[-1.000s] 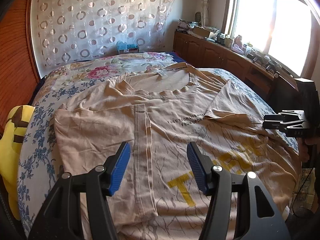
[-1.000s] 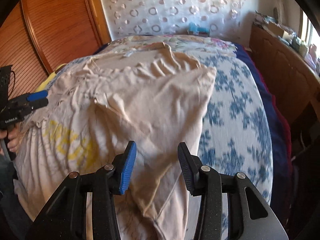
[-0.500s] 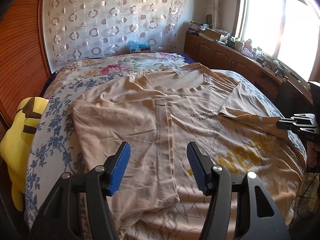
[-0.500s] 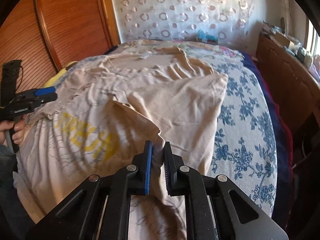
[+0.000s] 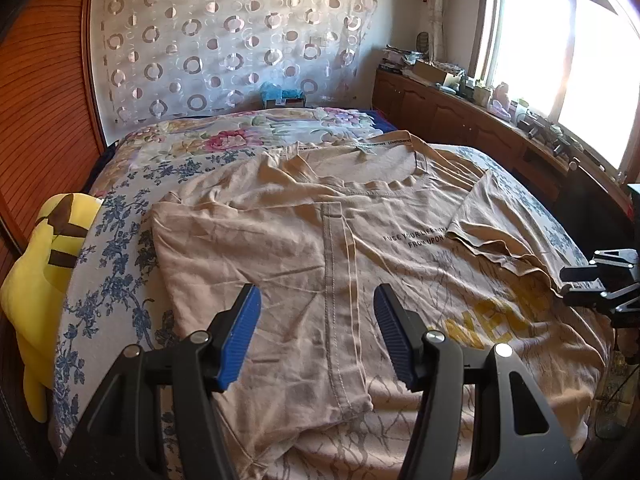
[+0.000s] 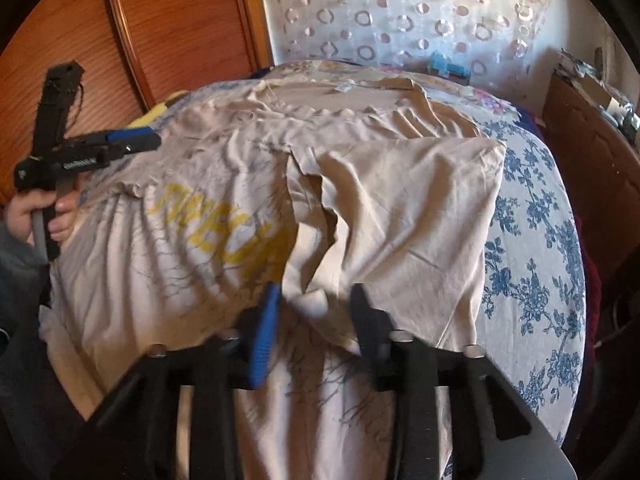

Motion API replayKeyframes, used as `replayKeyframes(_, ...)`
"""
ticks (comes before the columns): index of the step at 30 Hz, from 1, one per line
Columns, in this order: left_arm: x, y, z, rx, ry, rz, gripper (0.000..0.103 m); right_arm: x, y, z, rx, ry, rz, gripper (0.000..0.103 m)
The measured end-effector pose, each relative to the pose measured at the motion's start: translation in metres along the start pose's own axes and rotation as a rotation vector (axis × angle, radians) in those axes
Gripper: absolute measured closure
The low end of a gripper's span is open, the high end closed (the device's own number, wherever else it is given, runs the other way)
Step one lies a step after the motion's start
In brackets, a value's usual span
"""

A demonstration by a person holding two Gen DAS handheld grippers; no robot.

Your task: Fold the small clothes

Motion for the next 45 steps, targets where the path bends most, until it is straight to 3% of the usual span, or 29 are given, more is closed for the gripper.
replayKeyframes(3, 0.006, -0.002, 0.001, -0.007, -0.008, 0.006, 0.044, 0.0, -0.007, 0.008, -0.035, -0.015, 0.002, 0.062)
replayKeyframes(6, 0.016, -0.007, 0.002, -0.01, -0.028, 0.012, 0.044, -0.005, -0.019, 0.014, -0.068, -0.003, -0.002, 0.051)
replayKeyframes(11, 0.041, -0.016, -0.003, 0.005, -0.079, 0.04, 0.044, -0.031, -0.046, 0.012, -0.098, 0.075, -0.026, 0.033)
replayKeyframes(14, 0.059, -0.025, -0.009, 0.018, -0.104, 0.06, 0.044, -0.053, -0.06, 0.006, -0.104, 0.112, -0.052, 0.029)
replayKeyframes(21, 0.097, -0.045, -0.022, 0.039, -0.16, 0.094, 0.044, -0.113, -0.089, -0.021, -0.067, 0.221, -0.14, 0.028)
replayKeyframes(27, 0.118, -0.055, -0.039, 0.071, -0.144, 0.105, 0.044, -0.154, -0.095, -0.038, -0.02, 0.223, -0.207, 0.028)
replayKeyframes(45, 0.137, -0.061, -0.07, 0.134, -0.11, 0.149, 0.045, -0.16, -0.096, -0.045, -0.013, 0.215, -0.212, 0.027)
Point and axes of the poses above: each gripper's, at about its wrist camera, not at the fingertips, and z roughly against the way its jaws point, x to its left, y to its underside, the point moved 4 cm from there along -z, roughly the way its jaws point, and after that the axes turned 14 degrees about x, right-handed, at the moved point
